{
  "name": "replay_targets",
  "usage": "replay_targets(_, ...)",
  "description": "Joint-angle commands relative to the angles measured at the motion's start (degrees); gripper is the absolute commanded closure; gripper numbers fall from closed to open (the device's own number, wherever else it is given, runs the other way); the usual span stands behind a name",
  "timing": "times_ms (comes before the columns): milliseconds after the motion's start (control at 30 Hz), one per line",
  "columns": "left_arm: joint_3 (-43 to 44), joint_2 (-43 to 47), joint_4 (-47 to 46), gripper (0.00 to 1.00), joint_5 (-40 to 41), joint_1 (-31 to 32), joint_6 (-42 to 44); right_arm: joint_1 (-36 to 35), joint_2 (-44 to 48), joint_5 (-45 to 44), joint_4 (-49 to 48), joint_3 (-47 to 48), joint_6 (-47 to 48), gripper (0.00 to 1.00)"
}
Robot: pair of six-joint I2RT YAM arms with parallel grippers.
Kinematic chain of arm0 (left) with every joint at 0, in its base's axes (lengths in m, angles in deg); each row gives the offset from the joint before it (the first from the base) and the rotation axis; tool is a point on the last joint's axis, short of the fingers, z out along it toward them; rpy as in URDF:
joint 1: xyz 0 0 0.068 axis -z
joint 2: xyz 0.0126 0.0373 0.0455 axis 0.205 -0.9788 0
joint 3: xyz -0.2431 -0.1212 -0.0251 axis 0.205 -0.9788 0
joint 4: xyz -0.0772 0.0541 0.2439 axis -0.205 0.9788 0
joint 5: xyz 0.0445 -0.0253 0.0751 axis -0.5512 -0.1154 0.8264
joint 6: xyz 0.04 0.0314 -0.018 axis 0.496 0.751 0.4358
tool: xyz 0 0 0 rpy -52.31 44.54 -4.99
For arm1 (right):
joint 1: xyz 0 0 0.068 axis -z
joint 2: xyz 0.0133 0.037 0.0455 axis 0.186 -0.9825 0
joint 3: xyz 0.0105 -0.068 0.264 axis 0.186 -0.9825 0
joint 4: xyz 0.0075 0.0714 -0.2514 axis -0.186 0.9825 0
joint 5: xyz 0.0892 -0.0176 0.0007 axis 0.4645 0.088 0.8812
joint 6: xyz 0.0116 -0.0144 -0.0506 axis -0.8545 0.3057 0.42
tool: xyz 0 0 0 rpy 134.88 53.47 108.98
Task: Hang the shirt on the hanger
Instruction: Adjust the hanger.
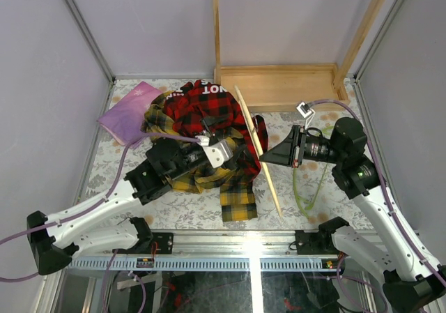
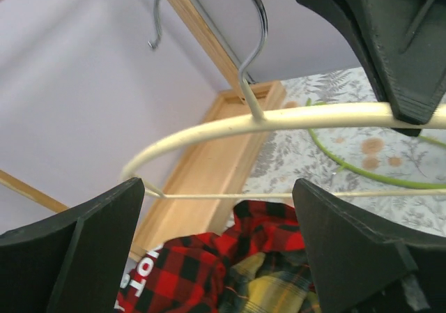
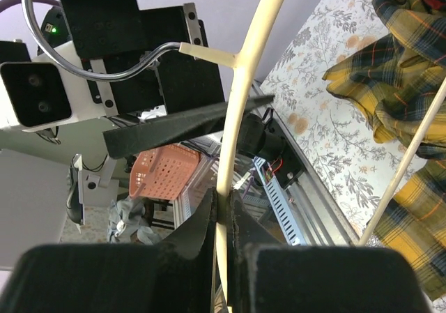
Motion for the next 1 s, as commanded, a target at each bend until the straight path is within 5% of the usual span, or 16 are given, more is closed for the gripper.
replay_targets(0,-0.1,-0.7,-8.8,0.16,0.2,0.5,10.0,0.1,1.0,2.7,-1.1,0.7,-3.1,1.0)
replay_targets(267,1.8,-3.4,-4.3,0.34,-4.8,0.5,19.2,0.2,2.1,5.2,-3.3,-0.3,-7.1,1.0)
replay_targets(600,5.3,-7.5,-3.9,0.43,-6.2,0.6,24.3,0.1,2.4,7.6,-5.1,-1.6,-10.4,1.0)
replay_targets(900,9.0,-9.9,1.7,0.69,-10.0,0.6,25.3,0.1,2.1,8.2,-7.7,-2.2,-12.8,0.97)
replay_targets(967,8.8,-9.6,2.8,0.83,-10.8,0.6,25.3,0.1,2.0,7.9,-7.7,-1.9,-12.7,0.91)
